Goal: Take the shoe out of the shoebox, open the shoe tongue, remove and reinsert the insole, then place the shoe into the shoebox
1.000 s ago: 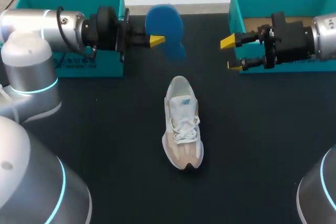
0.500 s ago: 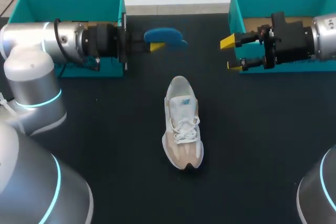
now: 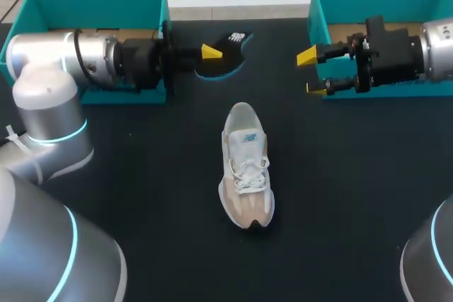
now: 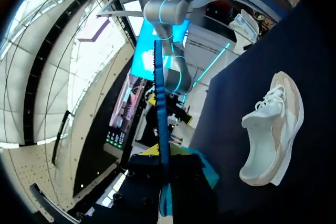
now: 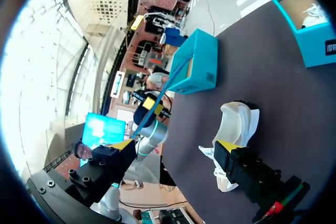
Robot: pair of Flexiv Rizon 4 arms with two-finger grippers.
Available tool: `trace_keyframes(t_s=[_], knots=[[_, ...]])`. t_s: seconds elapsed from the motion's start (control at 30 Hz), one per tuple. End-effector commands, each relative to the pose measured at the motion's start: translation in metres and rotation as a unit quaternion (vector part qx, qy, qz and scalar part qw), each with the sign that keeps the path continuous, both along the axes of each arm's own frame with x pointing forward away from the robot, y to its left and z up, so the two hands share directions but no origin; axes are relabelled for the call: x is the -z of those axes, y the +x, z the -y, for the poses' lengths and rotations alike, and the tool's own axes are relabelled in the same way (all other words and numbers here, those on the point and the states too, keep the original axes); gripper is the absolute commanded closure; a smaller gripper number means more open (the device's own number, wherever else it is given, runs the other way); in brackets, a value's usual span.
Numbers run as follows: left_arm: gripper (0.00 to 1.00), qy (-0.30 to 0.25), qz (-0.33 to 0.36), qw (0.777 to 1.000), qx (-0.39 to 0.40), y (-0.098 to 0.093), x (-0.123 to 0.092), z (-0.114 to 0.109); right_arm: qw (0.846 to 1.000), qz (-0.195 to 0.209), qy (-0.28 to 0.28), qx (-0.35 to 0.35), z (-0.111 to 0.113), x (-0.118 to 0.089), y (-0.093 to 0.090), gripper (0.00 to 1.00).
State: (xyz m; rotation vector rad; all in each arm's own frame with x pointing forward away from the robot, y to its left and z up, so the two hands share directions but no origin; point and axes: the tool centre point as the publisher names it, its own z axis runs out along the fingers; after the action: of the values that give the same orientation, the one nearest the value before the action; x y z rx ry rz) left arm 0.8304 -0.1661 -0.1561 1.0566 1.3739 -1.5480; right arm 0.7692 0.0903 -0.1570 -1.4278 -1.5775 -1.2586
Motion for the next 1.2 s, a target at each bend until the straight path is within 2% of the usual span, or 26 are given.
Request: trace_keyframes(t_s=[0.03,0.27,0.33,0.63,0.77,1.2], knots=[[1.00,0.002,0.350,0.936,-0.033,0.005,0.003,0.001,1.000,0.000,0.000,0.000,-0.002,0.001,0.001,0.00],[1.00,0.017,0.344,0.937,-0.055,0.004,0.009,0.002,1.000,0.003,0.001,-0.001,-0.002,-0.001,0.002,0.00],[1.00,0.021,0.346,0.936,-0.063,0.003,0.011,0.003,1.000,0.014,0.007,-0.006,-0.008,-0.003,0.005,0.00],[1.00,0.020,0.331,0.940,-0.082,0.002,0.010,0.010,0.999,-0.009,0.028,-0.027,-0.044,0.004,0.022,0.00],[1.00,0.016,0.322,0.942,-0.090,0.002,0.007,0.013,0.998,-0.005,0.035,-0.044,-0.059,0.007,0.027,0.00],[1.00,0.010,0.298,0.948,-0.108,-0.001,0.006,0.025,0.998,0.007,0.040,-0.056,-0.086,0.014,0.037,0.00]])
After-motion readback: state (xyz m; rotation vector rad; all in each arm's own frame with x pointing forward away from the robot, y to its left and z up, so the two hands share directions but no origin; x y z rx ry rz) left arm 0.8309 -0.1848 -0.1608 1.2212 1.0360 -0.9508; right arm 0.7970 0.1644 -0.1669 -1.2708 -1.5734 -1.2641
